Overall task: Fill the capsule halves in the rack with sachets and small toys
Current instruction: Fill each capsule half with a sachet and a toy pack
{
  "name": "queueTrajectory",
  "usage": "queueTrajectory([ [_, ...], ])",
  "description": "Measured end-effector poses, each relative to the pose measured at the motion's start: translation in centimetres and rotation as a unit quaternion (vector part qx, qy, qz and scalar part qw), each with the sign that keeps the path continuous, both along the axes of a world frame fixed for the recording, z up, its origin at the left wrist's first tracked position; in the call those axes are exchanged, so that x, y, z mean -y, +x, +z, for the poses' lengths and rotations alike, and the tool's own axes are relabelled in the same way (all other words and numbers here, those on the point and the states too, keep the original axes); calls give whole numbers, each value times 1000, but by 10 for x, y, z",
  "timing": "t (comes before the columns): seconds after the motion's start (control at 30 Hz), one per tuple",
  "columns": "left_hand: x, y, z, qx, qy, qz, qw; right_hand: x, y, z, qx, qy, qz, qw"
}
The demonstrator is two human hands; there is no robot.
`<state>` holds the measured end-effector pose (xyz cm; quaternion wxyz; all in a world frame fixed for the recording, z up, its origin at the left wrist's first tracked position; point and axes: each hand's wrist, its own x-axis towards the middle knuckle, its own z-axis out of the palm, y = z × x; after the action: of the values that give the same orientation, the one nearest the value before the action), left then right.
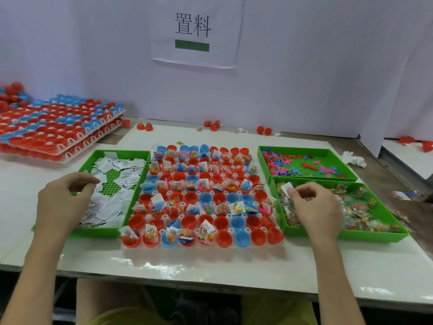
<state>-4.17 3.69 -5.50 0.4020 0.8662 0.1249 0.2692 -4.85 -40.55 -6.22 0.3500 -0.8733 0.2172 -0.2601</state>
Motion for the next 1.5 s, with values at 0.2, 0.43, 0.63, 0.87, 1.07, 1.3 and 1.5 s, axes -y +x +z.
queueTrajectory([
  [0.2,0,1,0,-14,-3,7,1000,-2,-5,-1,20,8,1,1000],
  [0.43,5,2,2,-23,3,23,999,3,-4,5,16,68,18,997],
  [0.63,6,1,3,-26,2,33,999,9,-4,9,26,129,49,990],
  [0.87,12,-8,25,33,-56,-24,998,13,-7,14,64,180,74,979],
  [1.07,77,-38,95,105,-244,-164,950,-11,-16,56,123,244,150,950],
  [1.3,210,-66,91,-73,-301,-389,867,-71,-51,90,107,302,394,861],
  [1.5,227,-70,74,-71,-465,-349,810,-72,-58,91,115,325,398,850],
])
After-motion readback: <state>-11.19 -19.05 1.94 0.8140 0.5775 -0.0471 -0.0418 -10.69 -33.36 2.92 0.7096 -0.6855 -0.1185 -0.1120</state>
